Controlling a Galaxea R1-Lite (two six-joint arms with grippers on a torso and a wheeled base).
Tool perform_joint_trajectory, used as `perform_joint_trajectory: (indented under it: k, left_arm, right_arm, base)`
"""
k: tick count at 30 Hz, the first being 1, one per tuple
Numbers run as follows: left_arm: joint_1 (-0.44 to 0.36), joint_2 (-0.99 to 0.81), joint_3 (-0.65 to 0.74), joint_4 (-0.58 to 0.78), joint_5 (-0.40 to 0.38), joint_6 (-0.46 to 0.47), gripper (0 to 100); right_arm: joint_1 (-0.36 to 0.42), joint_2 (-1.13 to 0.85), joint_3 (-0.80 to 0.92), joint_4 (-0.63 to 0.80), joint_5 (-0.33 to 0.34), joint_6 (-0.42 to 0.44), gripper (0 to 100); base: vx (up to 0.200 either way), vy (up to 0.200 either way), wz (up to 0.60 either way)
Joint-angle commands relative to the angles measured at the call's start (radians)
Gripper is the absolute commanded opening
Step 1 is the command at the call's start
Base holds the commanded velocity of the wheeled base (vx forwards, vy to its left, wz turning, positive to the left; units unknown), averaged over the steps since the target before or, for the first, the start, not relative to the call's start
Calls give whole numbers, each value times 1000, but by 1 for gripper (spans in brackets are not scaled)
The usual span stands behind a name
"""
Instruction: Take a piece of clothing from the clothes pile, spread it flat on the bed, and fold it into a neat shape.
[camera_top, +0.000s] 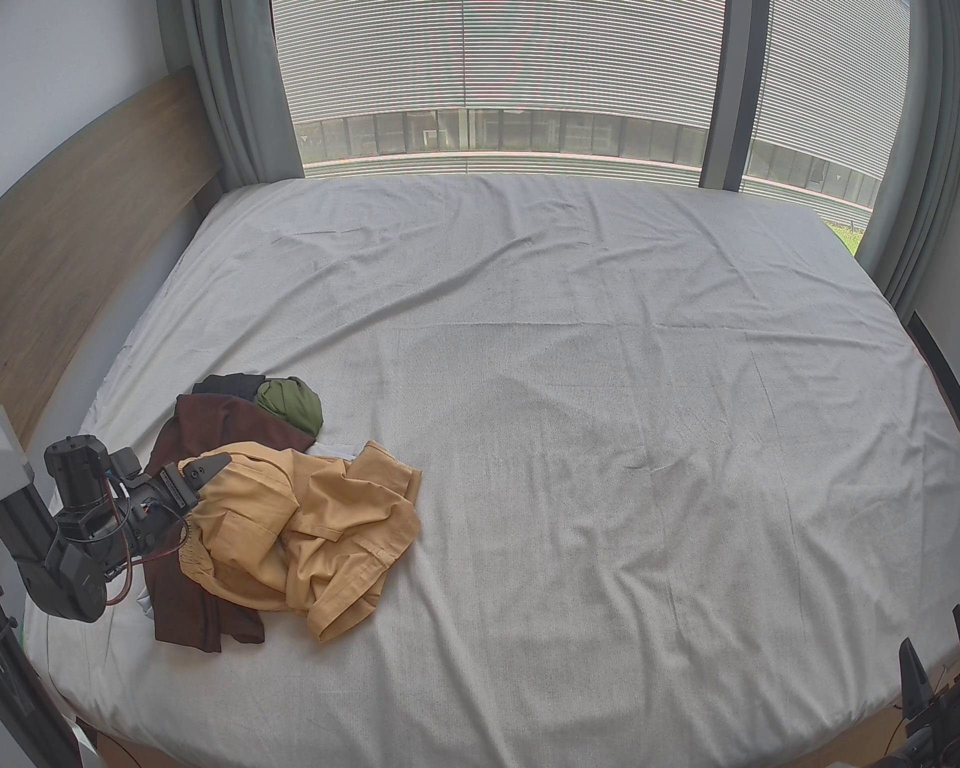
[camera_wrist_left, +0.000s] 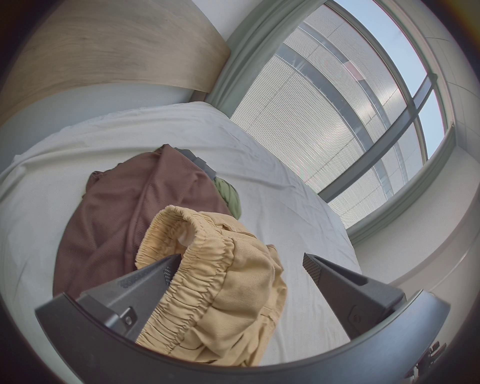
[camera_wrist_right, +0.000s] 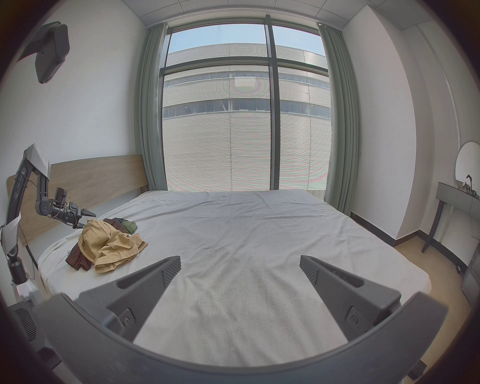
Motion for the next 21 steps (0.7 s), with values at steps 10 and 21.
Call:
perform_joint_trajectory:
  k: [10, 21]
  left_arm:
    - [-104, -136, 65, 1, -20, -69, 100]
    - [-82, -124, 50, -2, -20, -65, 100]
  right_arm:
    - [1, -15, 18, 0, 0, 0, 100]
    - [1, -15, 18, 0, -1, 0, 100]
  base:
    - [0, 0, 0]
    - [0, 0, 0]
